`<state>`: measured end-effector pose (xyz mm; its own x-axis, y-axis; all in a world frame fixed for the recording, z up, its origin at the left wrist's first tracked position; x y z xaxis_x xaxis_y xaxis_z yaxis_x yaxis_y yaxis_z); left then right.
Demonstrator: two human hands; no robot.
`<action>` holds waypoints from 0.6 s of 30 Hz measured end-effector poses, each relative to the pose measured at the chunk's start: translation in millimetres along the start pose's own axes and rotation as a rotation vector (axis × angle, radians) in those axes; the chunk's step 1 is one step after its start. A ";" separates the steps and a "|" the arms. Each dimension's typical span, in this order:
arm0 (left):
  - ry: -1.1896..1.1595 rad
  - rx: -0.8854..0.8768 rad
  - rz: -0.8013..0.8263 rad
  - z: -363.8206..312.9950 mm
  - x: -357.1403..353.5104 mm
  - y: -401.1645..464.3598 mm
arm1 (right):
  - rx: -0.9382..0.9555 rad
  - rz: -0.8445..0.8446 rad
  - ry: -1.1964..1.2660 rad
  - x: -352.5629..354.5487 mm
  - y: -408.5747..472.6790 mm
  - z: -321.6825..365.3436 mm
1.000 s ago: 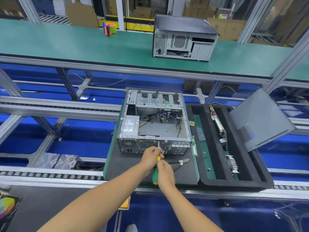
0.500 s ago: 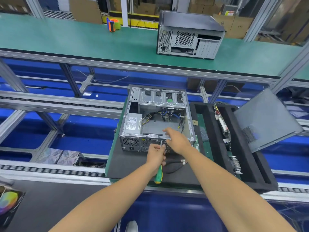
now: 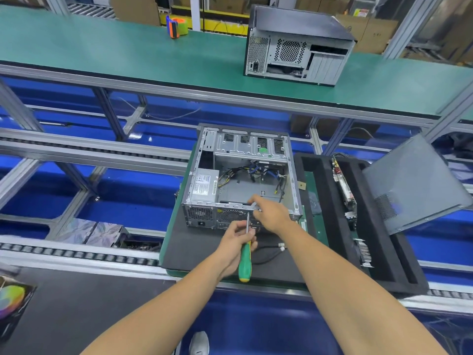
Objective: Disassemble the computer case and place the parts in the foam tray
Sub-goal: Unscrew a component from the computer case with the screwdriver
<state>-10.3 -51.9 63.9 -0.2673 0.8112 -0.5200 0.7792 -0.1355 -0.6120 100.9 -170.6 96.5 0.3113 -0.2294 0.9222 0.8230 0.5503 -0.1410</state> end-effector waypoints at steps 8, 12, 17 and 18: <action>0.233 0.028 0.004 4.7 1.9 -11.6 | 0.014 -0.040 -0.003 -5.1 0.5 -2.2; 0.387 0.037 0.037 7.6 12.0 -11.5 | 0.017 -0.048 -0.005 -7.2 1.4 -2.7; 0.336 -0.090 -0.109 14.9 11.4 -9.1 | 0.017 -0.129 0.067 -12.6 -3.4 -0.6; 0.321 -0.110 -0.182 18.1 10.1 -8.8 | -0.005 -0.200 0.172 -16.7 -6.8 1.4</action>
<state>-30.1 -52.8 53.3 -0.2292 0.9557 -0.1849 0.7962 0.0748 -0.6004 89.4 -169.4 82.6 0.2182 -0.4664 0.8573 0.8786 0.4763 0.0355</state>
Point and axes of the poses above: each hand's wrist, its own y-axis towards the middle knuckle, its own x-axis out of the back of the hand, z = x × y, the point moved 1 cm from there along y, towards the middle knuckle, and after that the axes turned 9 degrees about x, right-handed, at the moved point
